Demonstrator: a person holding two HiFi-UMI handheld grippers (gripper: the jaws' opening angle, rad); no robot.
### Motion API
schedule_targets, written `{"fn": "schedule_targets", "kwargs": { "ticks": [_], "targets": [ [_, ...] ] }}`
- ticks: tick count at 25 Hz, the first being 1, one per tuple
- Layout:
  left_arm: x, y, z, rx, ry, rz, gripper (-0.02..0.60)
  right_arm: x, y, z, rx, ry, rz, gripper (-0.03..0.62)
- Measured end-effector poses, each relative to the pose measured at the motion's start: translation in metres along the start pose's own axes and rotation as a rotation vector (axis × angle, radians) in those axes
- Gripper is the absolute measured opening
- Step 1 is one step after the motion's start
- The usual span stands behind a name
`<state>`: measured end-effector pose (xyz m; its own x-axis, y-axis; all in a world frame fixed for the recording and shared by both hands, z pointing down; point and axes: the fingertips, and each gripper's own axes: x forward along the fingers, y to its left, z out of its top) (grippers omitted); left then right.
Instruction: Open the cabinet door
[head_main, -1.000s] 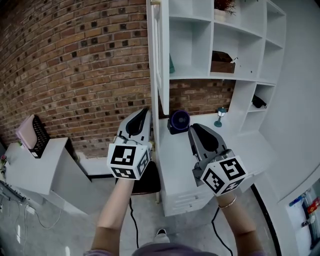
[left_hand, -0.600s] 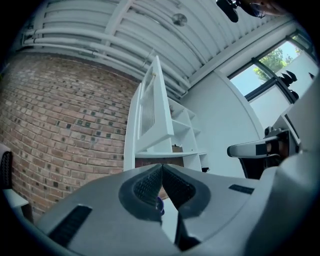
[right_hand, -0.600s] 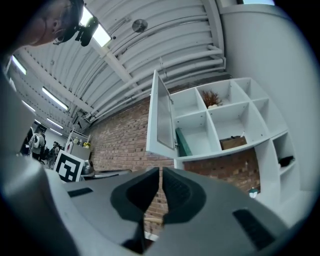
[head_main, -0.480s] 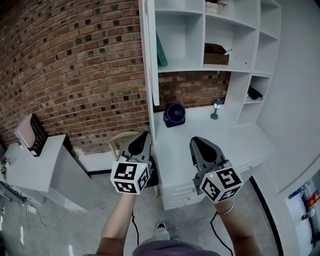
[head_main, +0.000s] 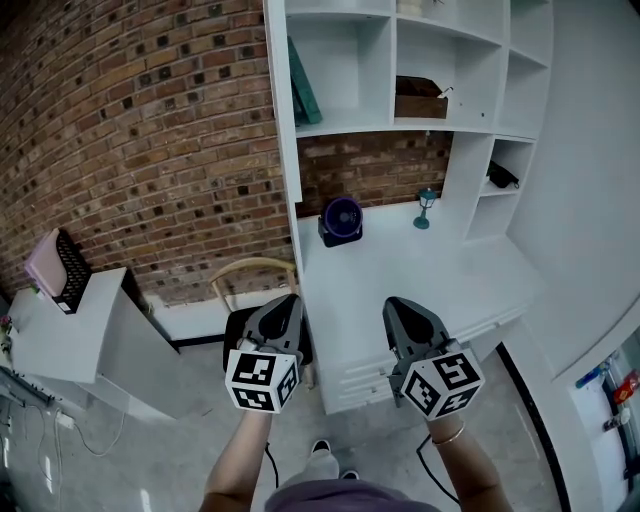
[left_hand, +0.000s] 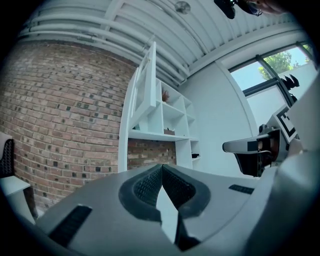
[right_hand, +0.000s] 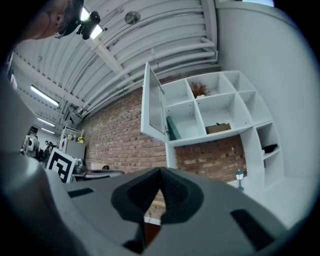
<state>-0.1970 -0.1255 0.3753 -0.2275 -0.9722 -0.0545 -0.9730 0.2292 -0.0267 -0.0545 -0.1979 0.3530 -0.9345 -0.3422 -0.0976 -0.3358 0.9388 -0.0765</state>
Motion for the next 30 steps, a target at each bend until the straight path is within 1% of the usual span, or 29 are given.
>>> {"fn": "schedule_targets", "kwargs": {
  "ticks": [2, 6, 11, 17, 26, 30],
  "targets": [
    [-0.007, -0.001, -0.012, -0.018, 0.02, 0.005, 0.003, -0.007, -0.001, -0.012, 0.019, 0.026, -0.011, 0.0],
    [-0.016, -0.003, -0.027, -0.033, 0.056, 0.014, 0.003, -0.019, -0.005, -0.027, 0.016, 0.073, -0.032, 0.0],
    [-0.027, -0.009, -0.045, -0.063, 0.096, 0.015, 0.003, -0.037, -0.012, -0.044, 0.054, 0.101, -0.051, 0.0],
    [-0.038, -0.021, -0.065, -0.078, 0.136, 0.009, 0.003, -0.056, -0.02, -0.071, 0.105, 0.144, -0.089, 0.0],
    [-0.052, -0.043, -0.087, -0.097, 0.178, -0.019, 0.003, -0.074, -0.01, -0.092, 0.051, 0.203, -0.101, 0.0],
    [-0.056, -0.05, -0.093, -0.101, 0.198, -0.033, 0.003, -0.083, -0.013, -0.099, 0.047, 0.216, -0.124, 0.0]
  ]
}}
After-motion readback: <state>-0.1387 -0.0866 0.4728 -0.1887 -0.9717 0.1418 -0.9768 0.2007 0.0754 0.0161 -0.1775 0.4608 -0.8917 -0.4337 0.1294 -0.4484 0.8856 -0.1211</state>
